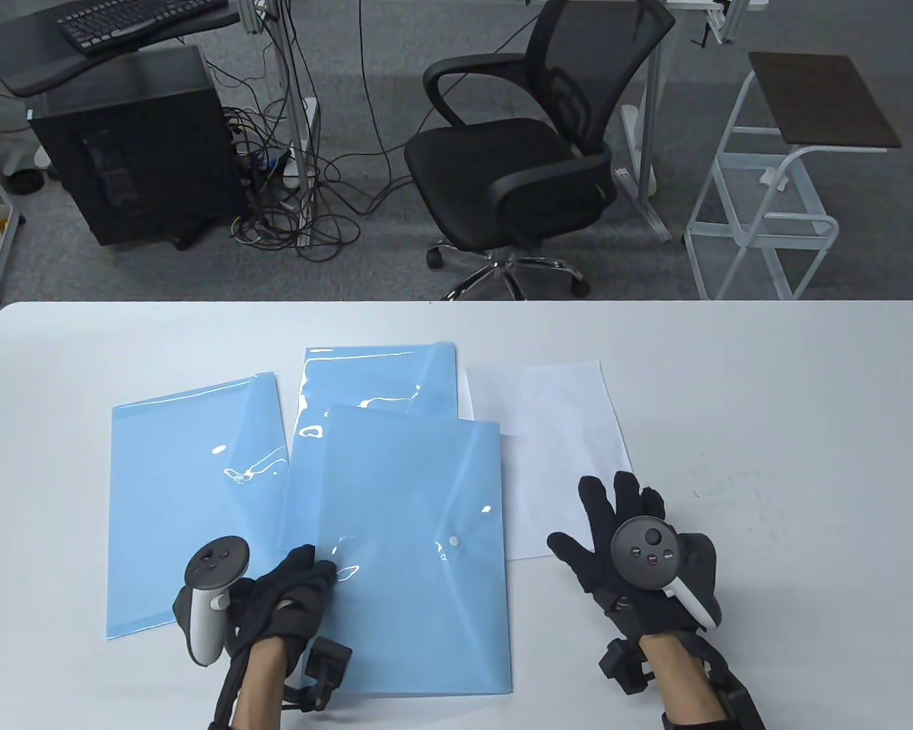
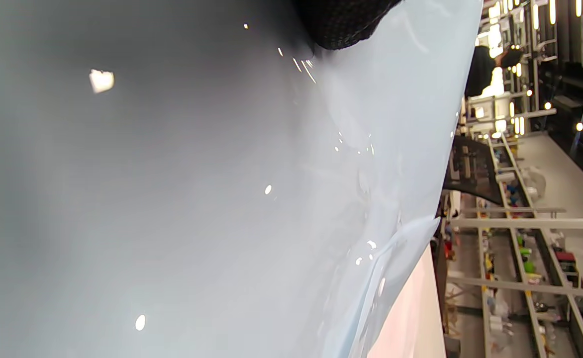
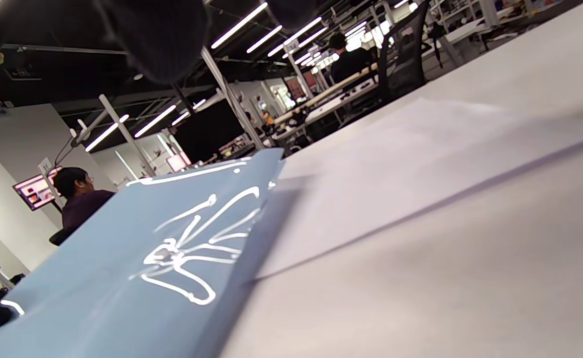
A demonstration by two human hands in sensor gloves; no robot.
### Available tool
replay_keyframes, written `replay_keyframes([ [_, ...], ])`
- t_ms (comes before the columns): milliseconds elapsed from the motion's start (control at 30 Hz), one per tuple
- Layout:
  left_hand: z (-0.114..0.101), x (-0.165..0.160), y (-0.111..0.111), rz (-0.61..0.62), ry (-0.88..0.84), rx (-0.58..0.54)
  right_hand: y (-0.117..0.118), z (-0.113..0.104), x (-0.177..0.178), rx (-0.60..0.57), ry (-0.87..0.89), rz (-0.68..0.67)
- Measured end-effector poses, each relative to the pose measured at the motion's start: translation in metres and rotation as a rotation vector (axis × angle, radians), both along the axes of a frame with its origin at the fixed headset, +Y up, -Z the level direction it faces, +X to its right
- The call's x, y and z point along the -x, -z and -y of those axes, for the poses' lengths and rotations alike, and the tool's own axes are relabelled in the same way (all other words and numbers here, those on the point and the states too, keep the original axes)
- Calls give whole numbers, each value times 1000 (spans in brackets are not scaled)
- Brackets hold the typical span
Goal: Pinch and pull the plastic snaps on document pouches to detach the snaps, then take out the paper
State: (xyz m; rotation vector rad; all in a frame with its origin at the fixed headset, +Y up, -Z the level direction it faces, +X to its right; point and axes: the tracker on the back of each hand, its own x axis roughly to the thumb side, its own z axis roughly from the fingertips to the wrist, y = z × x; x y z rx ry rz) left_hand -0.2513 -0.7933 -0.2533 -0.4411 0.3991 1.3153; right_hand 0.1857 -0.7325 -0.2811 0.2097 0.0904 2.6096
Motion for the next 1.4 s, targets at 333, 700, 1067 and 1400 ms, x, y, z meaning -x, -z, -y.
replay_keyframes([
  [333,-32,19,18,-82,65,-52,-5,2,-3,24,37,-10],
  [700,-51,47,83,-140,81,-58,-9,5,-13,50,77,0],
  [1067,-29,52,138,-123,65,-12,-7,6,-12,63,66,-5],
  [1400,-7,50,162,-113,128,24,-6,7,-7,64,46,-16],
])
